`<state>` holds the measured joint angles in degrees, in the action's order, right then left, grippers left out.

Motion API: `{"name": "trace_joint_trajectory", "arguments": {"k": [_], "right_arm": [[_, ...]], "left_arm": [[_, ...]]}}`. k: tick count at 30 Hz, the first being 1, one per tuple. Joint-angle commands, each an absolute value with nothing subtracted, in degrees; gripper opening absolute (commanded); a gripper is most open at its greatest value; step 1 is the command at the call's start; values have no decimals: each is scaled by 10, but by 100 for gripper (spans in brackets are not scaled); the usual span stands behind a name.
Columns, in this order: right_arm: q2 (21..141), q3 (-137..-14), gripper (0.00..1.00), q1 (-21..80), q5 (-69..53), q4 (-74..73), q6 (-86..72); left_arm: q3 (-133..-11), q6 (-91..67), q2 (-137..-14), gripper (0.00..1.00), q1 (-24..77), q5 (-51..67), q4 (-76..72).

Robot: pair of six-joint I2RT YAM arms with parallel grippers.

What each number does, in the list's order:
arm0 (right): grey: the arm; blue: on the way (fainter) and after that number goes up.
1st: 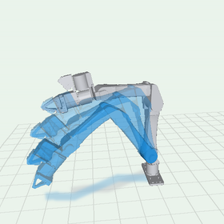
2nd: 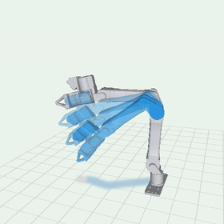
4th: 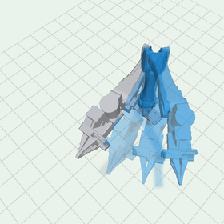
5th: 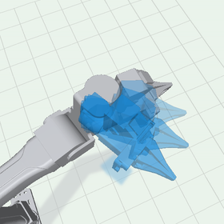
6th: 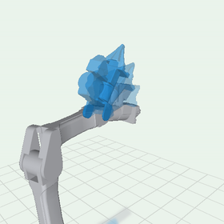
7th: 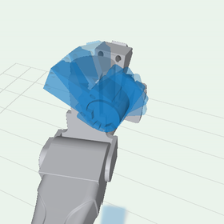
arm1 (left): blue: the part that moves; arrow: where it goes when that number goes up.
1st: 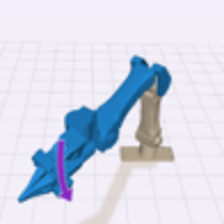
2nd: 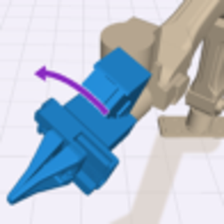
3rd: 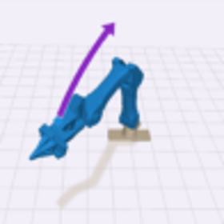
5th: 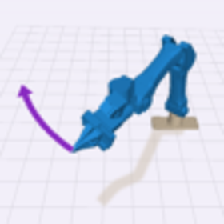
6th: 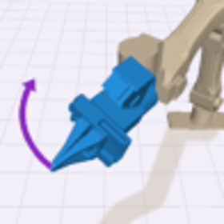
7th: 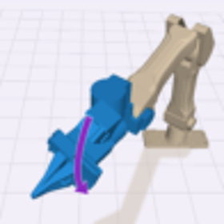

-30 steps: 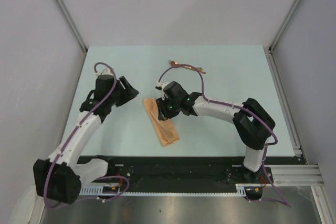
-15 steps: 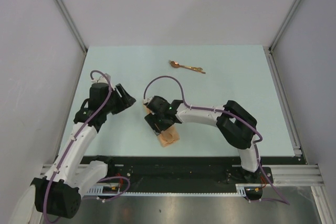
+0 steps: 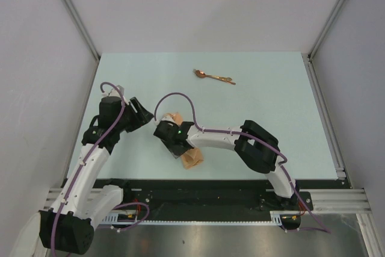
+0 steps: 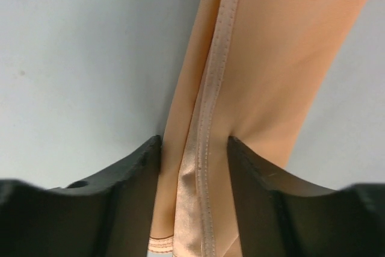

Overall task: Fold the napkin into a case and place the utensils inside
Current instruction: Pick up the smaller rectangle-folded napkin from the center of the board.

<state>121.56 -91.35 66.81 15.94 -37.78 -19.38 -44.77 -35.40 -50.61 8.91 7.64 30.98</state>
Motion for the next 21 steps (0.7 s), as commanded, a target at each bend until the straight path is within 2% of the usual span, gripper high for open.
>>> {"name": "trace_joint_trajectory", "arguments": {"k": [1, 6, 10, 13, 16, 21], "right_arm": [[1239, -917, 47, 680, 202, -405, -202], [1238, -917, 32, 677, 208, -405, -200], [1238, -927, 10, 677, 212, -404, -192], [1234, -953, 0, 679, 202, -409, -190], [1214, -975, 0, 680, 165, -407, -196], [1129, -939, 0, 654, 8, -309, -232]], "left_arm": [[-454, -343, -497, 66, 89, 96, 301], [-452, -342, -495, 66, 86, 98, 301], [-451, -340, -495, 66, 84, 98, 303], [-451, -340, -493, 66, 82, 97, 304], [-452, -339, -491, 66, 81, 97, 306], [-455, -339, -488, 66, 79, 97, 309]]}}
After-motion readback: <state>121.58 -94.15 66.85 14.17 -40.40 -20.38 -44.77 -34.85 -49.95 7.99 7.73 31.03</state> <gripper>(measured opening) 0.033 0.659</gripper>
